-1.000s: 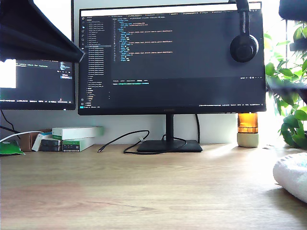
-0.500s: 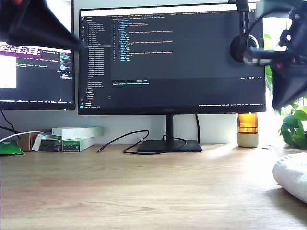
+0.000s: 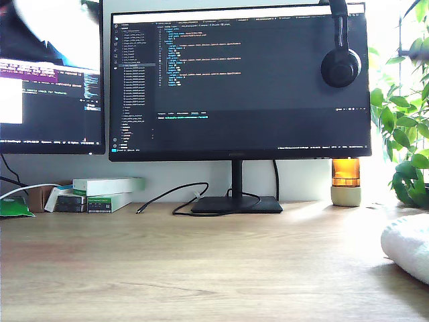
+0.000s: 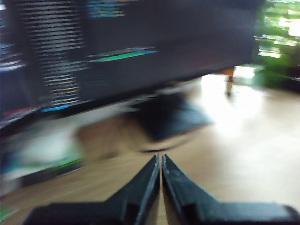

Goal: Fold the tea towel to a neat square and place it to the right

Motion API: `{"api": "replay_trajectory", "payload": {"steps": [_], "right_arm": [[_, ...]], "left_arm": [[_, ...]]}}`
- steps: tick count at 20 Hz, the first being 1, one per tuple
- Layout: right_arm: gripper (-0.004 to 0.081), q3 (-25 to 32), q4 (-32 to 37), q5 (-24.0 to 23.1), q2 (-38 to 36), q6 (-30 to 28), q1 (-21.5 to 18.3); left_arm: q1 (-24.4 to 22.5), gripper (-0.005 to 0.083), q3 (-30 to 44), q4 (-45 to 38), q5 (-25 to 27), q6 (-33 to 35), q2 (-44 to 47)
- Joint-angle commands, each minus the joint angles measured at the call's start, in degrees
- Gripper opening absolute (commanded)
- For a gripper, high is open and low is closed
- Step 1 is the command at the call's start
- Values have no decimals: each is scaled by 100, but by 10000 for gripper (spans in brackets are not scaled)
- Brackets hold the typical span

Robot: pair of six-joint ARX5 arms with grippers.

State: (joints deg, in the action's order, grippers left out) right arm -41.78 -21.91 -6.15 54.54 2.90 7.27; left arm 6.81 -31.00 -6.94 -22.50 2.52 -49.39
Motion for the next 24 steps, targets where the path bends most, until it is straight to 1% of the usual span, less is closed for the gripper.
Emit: {"api": "replay_trajectory", "payload": {"steps": [1, 3, 5, 7, 9, 12, 14, 18, 21, 23, 24], "right_arm": [[-11, 79, -20, 114, -249, -160, -190], [-11, 166, -9, 339, -581, -278, -424], [-11, 363, 20, 535, -935, -258, -601], [-11, 669, 107, 636, -1305, -299, -776], [-11, 1014, 345, 1078, -1707, -295, -925], [-11, 1504, 439, 1325, -2221, -229, -970], [-11, 1753, 590, 1340, -2603, 35, -970], [-11, 2177, 608, 1305, -3294, 232, -957], [-11, 2352, 411, 1014, -3807, 468, -953], [-11, 2433, 297, 999, -4127, 472, -953], [-11, 2465, 293, 1003, -4264, 470, -931]], "left_arm": [[-308, -12, 168, -90, -125, -15, -50], [-634, -12, 352, -223, -181, -105, -48], [-793, -12, 595, -417, -358, -216, -28], [-826, -12, 861, -509, -413, -258, 114], [-822, -12, 1113, -557, -437, -358, 337], [-813, -12, 1473, -673, -474, -452, 645], [-813, -12, 1711, -645, -474, -476, 911], [-796, -12, 2122, -627, -522, -732, 1471], [-776, -12, 2406, -479, -295, -909, 1878], [-763, -12, 2470, -140, -173, -1027, 2188], [-732, -12, 2470, 17, -24, -1021, 2380]]}}
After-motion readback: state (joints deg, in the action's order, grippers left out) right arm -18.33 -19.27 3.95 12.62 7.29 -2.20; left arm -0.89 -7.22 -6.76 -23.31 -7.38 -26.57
